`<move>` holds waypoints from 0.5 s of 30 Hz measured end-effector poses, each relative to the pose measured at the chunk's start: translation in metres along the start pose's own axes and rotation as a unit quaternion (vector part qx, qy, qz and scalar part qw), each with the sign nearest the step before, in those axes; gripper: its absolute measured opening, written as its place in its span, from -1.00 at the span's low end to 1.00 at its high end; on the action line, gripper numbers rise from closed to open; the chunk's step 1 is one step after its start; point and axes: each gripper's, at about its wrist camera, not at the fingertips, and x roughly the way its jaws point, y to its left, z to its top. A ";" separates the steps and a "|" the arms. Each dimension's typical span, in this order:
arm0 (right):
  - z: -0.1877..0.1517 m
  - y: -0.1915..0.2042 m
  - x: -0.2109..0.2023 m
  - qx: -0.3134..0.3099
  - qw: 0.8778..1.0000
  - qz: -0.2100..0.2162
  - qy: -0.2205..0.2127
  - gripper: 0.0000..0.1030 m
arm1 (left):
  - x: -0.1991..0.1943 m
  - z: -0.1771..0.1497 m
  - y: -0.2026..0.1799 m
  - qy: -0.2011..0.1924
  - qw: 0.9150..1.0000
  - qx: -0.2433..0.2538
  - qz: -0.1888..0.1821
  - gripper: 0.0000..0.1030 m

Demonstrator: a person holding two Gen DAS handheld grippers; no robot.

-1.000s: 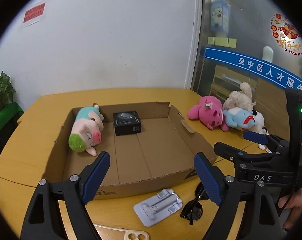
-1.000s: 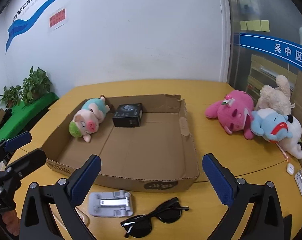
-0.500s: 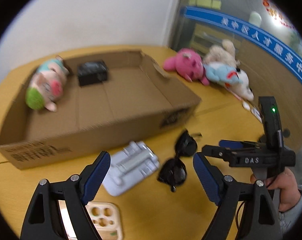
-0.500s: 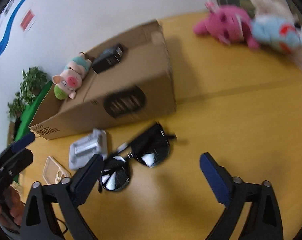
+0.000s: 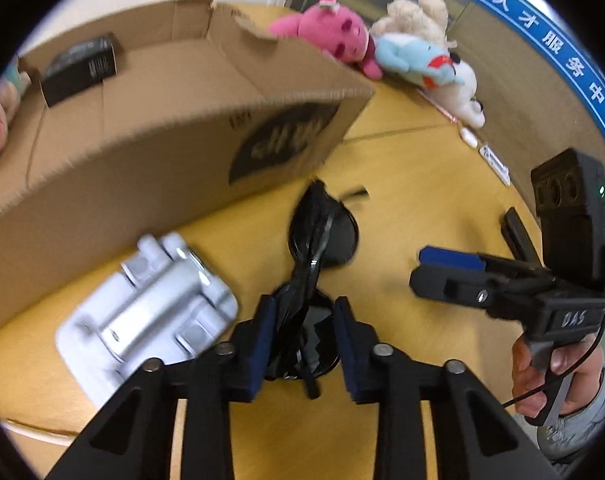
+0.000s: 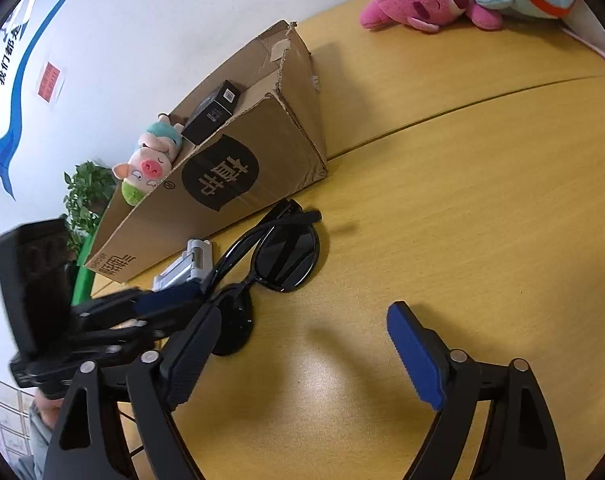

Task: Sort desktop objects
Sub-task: 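Move the right gripper to the black sunglasses and grasp them by the bridge, then lift the sunglasses with the right gripper and lower them into the cardboard box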

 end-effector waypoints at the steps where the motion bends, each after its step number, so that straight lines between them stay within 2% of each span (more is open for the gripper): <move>1: 0.000 -0.002 0.000 0.003 1.000 0.008 0.002 0.59 | 0.002 -0.002 -0.001 0.007 1.000 -0.003 -0.001 -0.67; 2: 0.000 -0.003 0.001 0.005 1.000 0.016 0.004 0.52 | 0.003 -0.006 -0.002 0.014 1.000 -0.008 -0.005 -0.73; 7: 0.001 0.004 0.009 0.005 0.998 0.059 0.023 0.20 | 0.004 -0.021 -0.007 0.019 0.999 -0.036 -0.017 -0.74; 12: 0.004 0.029 0.024 -0.021 0.994 0.102 0.043 0.10 | 0.004 -0.030 -0.007 0.009 0.997 -0.062 -0.033 -0.77; 15: 0.005 0.047 0.039 -0.046 0.992 0.104 0.061 -0.19 | 0.004 -0.032 -0.006 0.005 0.997 -0.070 -0.040 -0.79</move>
